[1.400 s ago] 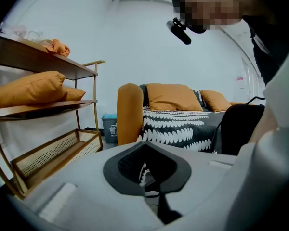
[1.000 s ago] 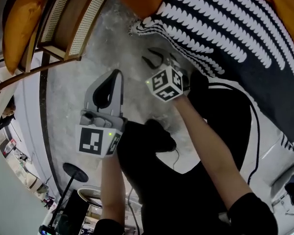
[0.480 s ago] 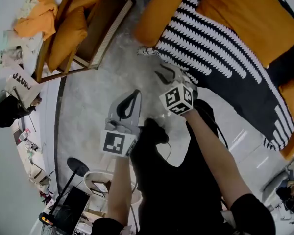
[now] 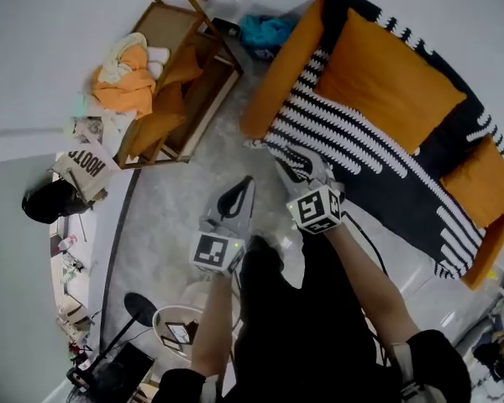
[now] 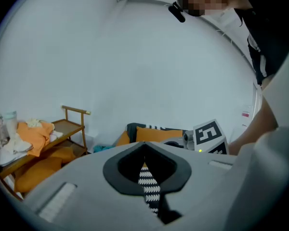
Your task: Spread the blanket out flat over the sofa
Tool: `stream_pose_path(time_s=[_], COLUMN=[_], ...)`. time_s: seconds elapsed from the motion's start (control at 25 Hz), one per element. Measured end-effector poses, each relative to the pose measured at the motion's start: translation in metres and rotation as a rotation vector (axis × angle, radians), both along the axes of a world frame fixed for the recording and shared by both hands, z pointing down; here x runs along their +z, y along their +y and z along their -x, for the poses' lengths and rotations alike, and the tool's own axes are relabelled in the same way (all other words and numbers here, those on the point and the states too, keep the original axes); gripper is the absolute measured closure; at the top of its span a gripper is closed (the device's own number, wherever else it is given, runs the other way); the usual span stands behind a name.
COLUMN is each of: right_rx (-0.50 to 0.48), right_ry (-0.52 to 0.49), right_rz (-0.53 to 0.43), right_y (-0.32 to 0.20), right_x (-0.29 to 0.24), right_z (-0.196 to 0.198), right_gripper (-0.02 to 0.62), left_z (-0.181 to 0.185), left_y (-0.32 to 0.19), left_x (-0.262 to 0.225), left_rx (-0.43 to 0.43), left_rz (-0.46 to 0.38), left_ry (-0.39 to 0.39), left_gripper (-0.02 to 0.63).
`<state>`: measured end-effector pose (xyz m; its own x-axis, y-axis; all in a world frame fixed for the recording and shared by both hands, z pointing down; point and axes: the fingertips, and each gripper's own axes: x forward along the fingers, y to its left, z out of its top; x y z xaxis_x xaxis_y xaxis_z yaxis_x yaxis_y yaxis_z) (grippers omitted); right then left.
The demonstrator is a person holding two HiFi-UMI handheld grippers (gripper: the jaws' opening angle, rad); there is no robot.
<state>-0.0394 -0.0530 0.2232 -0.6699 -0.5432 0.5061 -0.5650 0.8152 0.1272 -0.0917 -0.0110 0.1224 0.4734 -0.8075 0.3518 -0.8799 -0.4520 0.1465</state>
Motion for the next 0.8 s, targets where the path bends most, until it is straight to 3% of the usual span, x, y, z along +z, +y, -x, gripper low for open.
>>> stream_pose_path(time_s=[0.44,0.8], right_rx=[-0.004,-0.005], right_ry=[-0.094,-0.190], right_rz=[-0.156,-0.278], right_y=[-0.015,-0.013], right_x=[-0.166,-0.243], right_z=[-0.071,-0.101], right_gripper=[0.479,0.511], left_z=[-0.062,-0.096], left_y=[-0.011,-0.020], left_x=[-0.102,-0.153], left_rx=[0.043,0.085], left_rz=[-0.064,-0.148], left_ry=[0.035,0.067], left_gripper=[0.595,0.595])
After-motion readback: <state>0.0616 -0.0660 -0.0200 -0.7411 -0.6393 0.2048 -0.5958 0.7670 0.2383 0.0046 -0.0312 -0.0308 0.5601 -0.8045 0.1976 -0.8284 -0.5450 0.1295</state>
